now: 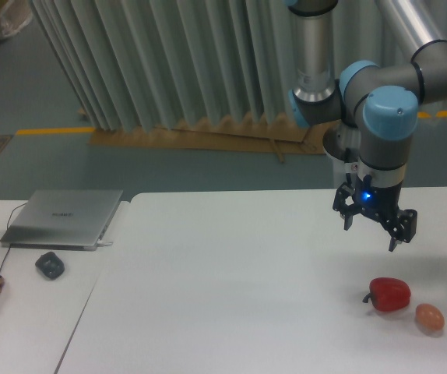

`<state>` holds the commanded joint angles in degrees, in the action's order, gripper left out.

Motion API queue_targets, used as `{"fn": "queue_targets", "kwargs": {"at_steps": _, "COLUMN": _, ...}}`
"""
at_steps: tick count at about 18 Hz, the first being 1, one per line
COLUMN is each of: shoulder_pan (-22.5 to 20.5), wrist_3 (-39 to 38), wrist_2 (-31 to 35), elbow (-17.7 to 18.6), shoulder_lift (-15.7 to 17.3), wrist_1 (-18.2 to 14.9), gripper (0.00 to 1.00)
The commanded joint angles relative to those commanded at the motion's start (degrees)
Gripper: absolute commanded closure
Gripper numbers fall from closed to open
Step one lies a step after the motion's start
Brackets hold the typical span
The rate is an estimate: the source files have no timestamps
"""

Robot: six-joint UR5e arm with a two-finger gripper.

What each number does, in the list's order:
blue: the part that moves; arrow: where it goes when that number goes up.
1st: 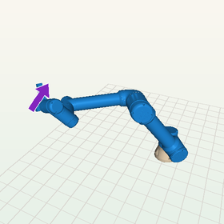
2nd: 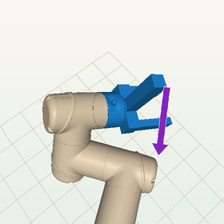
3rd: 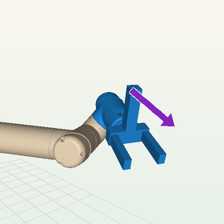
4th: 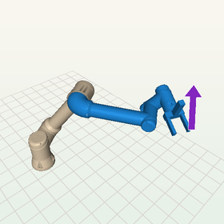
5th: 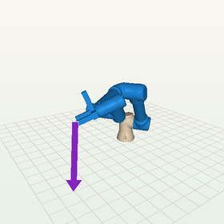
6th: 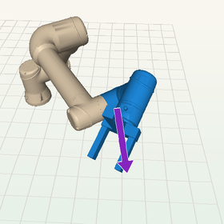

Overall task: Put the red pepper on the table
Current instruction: 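Lift the open gripper up away from the red pepper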

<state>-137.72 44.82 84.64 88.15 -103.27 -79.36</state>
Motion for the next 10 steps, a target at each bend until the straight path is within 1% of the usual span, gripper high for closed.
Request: {"fn": "queue_targets", "kwargs": {"at_steps": 10, "shoulder_pan": 0.44, "wrist_3": -0.09, "wrist_2": 0.09, "elbow": 0.09, "shoulder_lift": -0.09, "wrist_1": 0.09, "gripper": 0.00}}
